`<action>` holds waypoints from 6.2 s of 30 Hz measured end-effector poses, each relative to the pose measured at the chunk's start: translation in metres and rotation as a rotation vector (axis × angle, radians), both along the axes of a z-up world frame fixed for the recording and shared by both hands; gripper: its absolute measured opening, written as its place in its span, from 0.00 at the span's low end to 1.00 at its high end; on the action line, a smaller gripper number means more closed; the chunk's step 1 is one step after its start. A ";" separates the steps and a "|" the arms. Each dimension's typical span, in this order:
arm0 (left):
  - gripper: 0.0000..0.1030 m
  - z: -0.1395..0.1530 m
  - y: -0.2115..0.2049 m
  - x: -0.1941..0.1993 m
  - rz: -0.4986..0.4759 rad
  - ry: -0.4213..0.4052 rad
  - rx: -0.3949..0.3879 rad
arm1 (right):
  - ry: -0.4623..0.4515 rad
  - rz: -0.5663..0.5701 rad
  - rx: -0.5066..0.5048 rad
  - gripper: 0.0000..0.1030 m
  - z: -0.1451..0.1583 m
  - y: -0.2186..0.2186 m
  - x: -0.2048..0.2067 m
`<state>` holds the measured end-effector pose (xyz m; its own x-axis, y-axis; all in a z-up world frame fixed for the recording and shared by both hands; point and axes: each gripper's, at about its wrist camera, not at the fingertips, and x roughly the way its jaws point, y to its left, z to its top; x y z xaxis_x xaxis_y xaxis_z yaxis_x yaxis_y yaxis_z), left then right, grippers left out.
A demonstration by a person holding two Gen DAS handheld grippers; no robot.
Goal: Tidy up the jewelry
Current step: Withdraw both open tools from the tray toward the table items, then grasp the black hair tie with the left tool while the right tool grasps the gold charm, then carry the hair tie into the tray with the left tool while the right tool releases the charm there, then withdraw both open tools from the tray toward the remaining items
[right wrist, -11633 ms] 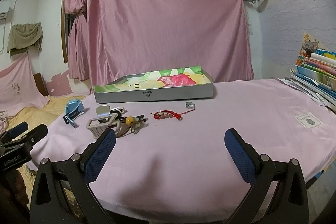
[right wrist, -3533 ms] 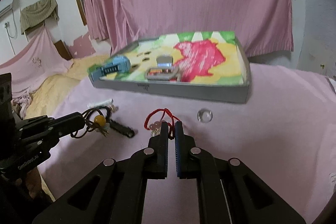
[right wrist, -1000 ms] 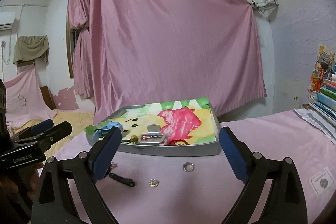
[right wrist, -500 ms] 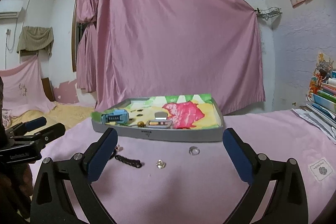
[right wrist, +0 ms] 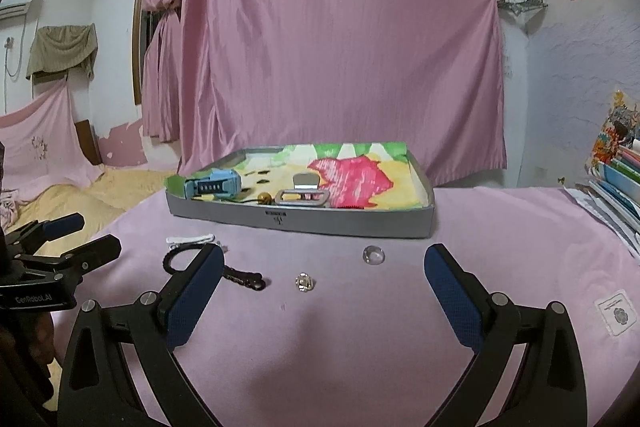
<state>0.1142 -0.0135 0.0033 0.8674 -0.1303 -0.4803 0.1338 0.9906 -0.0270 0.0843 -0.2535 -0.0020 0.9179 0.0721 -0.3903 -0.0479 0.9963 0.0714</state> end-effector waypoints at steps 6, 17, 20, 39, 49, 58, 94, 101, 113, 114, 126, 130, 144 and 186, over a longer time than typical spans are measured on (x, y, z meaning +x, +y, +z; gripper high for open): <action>1.00 -0.010 0.003 0.023 -0.021 0.158 -0.025 | 0.089 0.016 -0.005 0.96 -0.003 -0.002 0.016; 0.72 -0.022 -0.002 0.051 -0.072 0.290 -0.116 | 0.294 0.086 0.078 0.69 -0.023 -0.004 0.051; 0.59 -0.024 -0.007 0.058 -0.089 0.322 -0.128 | 0.336 0.101 0.076 0.61 -0.028 0.000 0.061; 0.20 -0.026 -0.028 0.076 -0.055 0.382 -0.007 | 0.445 0.134 0.042 0.29 -0.039 0.025 0.095; 0.05 -0.026 -0.029 0.075 -0.054 0.378 -0.013 | 0.447 0.158 0.043 0.12 -0.040 0.023 0.096; 0.05 -0.014 -0.026 0.065 -0.060 0.327 -0.072 | 0.409 0.192 0.117 0.12 -0.038 0.017 0.088; 0.05 0.011 -0.060 0.170 -0.020 0.227 -0.101 | 0.312 0.100 0.073 0.12 -0.013 -0.026 0.174; 0.05 0.000 -0.060 0.178 -0.005 0.245 -0.095 | 0.361 0.107 0.072 0.12 -0.026 -0.023 0.185; 0.06 -0.002 -0.063 0.178 -0.005 0.232 -0.074 | 0.379 0.114 0.055 0.13 -0.029 -0.020 0.189; 0.06 -0.002 -0.062 0.178 -0.005 0.233 -0.079 | 0.377 0.112 0.050 0.14 -0.028 -0.019 0.189; 0.34 0.012 -0.053 0.167 -0.002 0.195 -0.126 | 0.266 0.068 0.078 0.33 -0.006 -0.032 0.168; 0.42 0.021 -0.051 0.154 -0.003 0.157 -0.135 | 0.218 0.051 0.108 0.39 0.002 -0.038 0.154; 0.97 0.054 -0.023 0.073 0.025 -0.074 -0.185 | -0.049 0.084 0.193 0.87 0.033 -0.042 0.073; 0.99 -0.002 0.029 0.037 -0.024 0.186 -0.077 | 0.244 0.157 0.058 0.96 -0.017 0.018 0.050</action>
<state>0.1509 0.0153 0.0014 0.7607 -0.1918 -0.6201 0.1426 0.9814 -0.1286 0.1341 -0.2353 -0.0186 0.7730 0.2346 -0.5895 -0.1755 0.9719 0.1567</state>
